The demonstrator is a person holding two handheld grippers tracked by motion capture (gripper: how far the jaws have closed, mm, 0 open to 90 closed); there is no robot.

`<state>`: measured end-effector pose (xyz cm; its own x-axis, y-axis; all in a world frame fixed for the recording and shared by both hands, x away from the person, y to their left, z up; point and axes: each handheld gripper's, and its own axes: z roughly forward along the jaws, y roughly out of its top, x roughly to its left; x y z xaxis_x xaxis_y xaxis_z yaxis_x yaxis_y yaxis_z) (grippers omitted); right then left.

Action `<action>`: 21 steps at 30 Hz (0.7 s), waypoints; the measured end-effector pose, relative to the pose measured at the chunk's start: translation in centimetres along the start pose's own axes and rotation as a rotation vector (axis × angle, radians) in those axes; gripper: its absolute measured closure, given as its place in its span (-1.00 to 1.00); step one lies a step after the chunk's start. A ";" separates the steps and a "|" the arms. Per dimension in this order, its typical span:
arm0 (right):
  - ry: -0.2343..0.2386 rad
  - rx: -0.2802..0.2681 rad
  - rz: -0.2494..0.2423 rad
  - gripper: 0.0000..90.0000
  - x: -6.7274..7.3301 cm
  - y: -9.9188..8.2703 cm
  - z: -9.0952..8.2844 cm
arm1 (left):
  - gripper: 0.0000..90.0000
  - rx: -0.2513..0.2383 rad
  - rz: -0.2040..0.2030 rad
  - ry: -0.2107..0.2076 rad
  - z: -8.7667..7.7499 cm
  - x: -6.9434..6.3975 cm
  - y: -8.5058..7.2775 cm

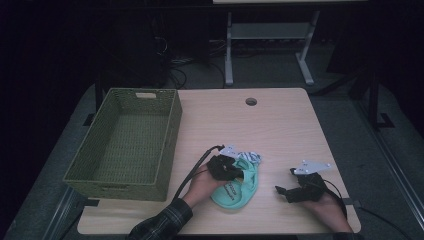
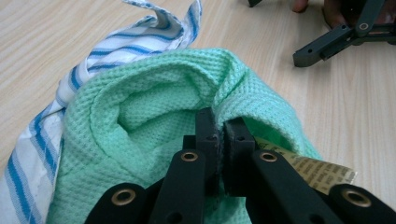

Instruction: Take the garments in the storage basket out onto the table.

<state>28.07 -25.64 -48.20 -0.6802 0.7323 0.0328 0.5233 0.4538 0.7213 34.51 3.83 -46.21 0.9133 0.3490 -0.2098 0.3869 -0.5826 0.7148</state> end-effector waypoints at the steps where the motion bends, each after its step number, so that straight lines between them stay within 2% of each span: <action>1: 0.000 0.000 0.000 -0.74 0.0 0.0 0.0 | 0.86 0.003 0.002 0.003 -0.1 0.0 0.0; 4: 0.000 0.000 0.000 -0.74 0.0 0.0 0.0 | 0.71 0.004 0.018 0.024 -0.7 -0.1 0.2; 9: 0.000 0.000 0.000 -0.74 0.0 0.0 0.0 | 0.35 -0.006 0.043 0.056 -1.9 -0.4 0.4; 13: 0.000 0.000 0.000 -0.75 0.0 0.0 0.0 | 0.09 -0.004 0.045 0.039 -3.1 -0.7 0.3; 21: 0.000 0.000 -0.001 -0.74 0.0 0.0 0.0 | -0.02 -0.021 0.038 0.043 -5.2 -1.6 -0.4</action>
<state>28.07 -25.64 -48.20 -0.6802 0.7323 0.0321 0.5227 0.4539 0.7216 32.28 7.29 -42.72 0.9207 0.3585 -0.1543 0.3493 -0.5805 0.7356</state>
